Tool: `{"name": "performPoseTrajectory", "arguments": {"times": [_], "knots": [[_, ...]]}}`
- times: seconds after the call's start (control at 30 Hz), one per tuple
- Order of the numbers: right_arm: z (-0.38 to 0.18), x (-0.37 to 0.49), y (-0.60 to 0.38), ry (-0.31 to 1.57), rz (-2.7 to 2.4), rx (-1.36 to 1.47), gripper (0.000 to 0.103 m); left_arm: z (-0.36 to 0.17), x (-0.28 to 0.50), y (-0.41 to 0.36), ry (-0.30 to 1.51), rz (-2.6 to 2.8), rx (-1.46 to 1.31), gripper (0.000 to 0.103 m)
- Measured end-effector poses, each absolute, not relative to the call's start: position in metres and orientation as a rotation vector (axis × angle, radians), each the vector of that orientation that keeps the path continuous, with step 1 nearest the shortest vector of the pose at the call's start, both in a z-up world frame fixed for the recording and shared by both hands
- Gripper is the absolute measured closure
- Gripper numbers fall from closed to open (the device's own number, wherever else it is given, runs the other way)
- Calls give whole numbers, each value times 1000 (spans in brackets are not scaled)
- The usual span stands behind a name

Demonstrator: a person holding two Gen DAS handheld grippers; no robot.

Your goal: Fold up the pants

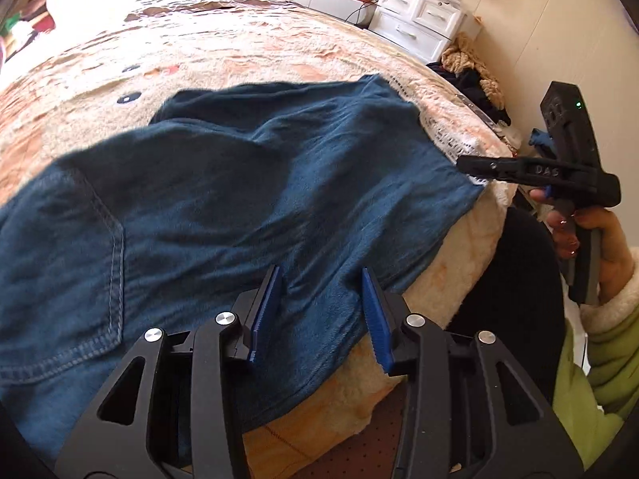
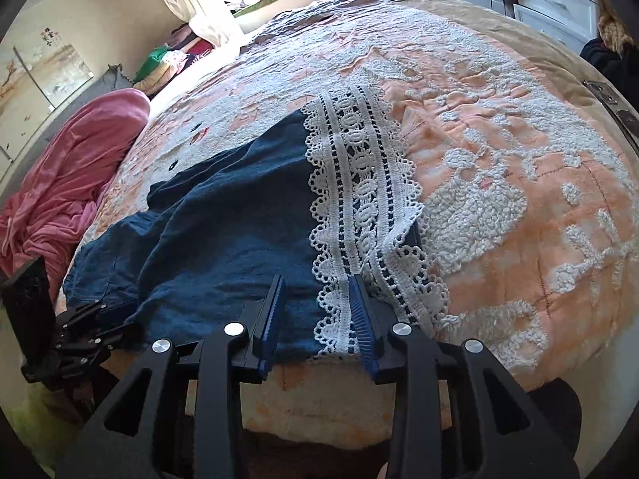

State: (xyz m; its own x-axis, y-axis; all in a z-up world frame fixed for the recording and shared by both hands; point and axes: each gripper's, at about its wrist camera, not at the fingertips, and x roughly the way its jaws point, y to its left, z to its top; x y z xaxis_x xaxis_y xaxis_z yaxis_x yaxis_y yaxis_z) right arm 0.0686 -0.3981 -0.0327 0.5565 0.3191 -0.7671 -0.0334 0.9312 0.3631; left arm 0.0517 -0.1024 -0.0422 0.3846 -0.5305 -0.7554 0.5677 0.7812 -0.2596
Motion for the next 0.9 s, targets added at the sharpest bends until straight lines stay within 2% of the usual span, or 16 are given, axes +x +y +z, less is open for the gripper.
{"name": "performPoseTrajectory", "arguments": {"times": [0.1,0.13,0.2,0.27,0.3,0.33,0.43,0.57,0.73,0.9], "knots": [[-33,68,-394,960,214,288,70,-42,46,-102,924,-699,88,69],[-32,68,-393,961,218,289,67,-38,47,-100,941,-702,77,69],[-19,67,-395,947,250,302,60,-18,52,-95,915,-704,81,58],[4,69,-401,860,256,286,49,12,62,-88,829,-673,104,38],[15,74,-406,822,253,280,43,27,73,-84,802,-661,104,33],[24,82,-412,794,247,281,42,37,86,-81,792,-639,100,25],[34,120,-429,775,200,290,42,43,137,-78,840,-562,96,24],[30,172,-434,812,181,253,42,23,185,-79,950,-523,80,27],[8,214,-438,889,228,290,42,-1,200,-77,1029,-538,25,36],[-16,234,-435,960,207,288,42,-12,203,-83,1047,-551,23,37]]}}
